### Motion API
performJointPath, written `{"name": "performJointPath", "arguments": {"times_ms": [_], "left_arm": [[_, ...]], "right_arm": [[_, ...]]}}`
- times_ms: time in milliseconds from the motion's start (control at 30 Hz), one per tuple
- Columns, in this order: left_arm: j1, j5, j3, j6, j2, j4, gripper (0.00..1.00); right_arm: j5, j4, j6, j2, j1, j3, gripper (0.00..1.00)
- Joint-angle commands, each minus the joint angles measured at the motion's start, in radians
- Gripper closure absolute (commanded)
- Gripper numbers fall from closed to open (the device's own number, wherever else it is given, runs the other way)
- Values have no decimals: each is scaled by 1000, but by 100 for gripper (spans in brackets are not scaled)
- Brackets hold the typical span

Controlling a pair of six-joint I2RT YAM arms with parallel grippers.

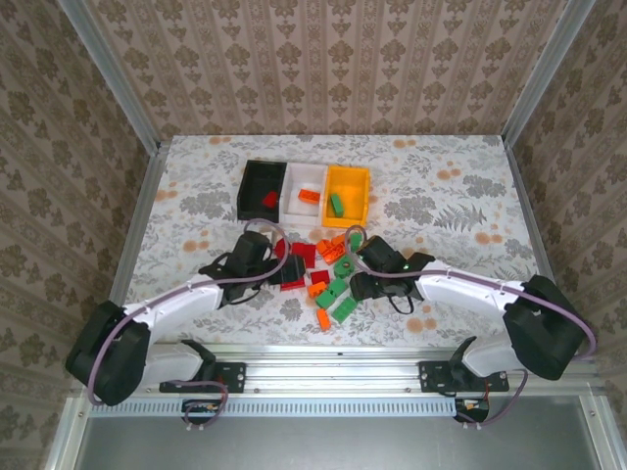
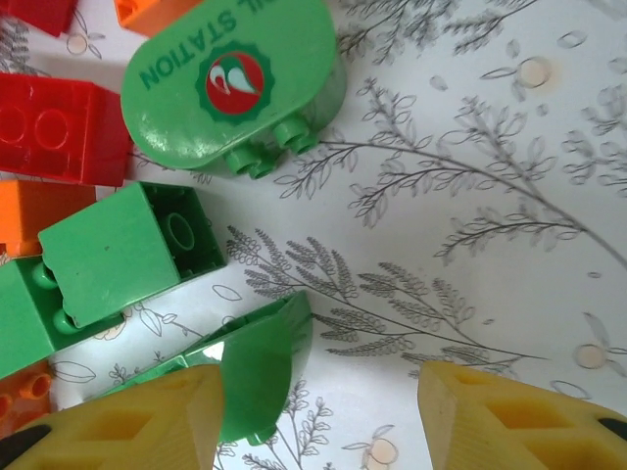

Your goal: Sort the legos into containers by color

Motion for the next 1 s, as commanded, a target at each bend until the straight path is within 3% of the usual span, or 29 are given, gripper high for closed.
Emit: {"name": "performJointPath", "arguments": {"times_ms": [0,233,367,700,967], "left_arm": [[-29,7,33,-16,23,46,1],[-52,-2,38,-16,21,38,1],[-53,-9,39,-16,18,38,1],[-55,-11,42,-16,6,21,0],[-58,5,57,-15,26,31,0]], "right_arm": [[-63,73,26,50,24,-3,43],[-46,73,7,93,38,-13,41],[23,68,-3,100,37,-17,49],[108,38,-38,107,14,-20,51],[-13,55,-18,15,-51,-66,51]]}}
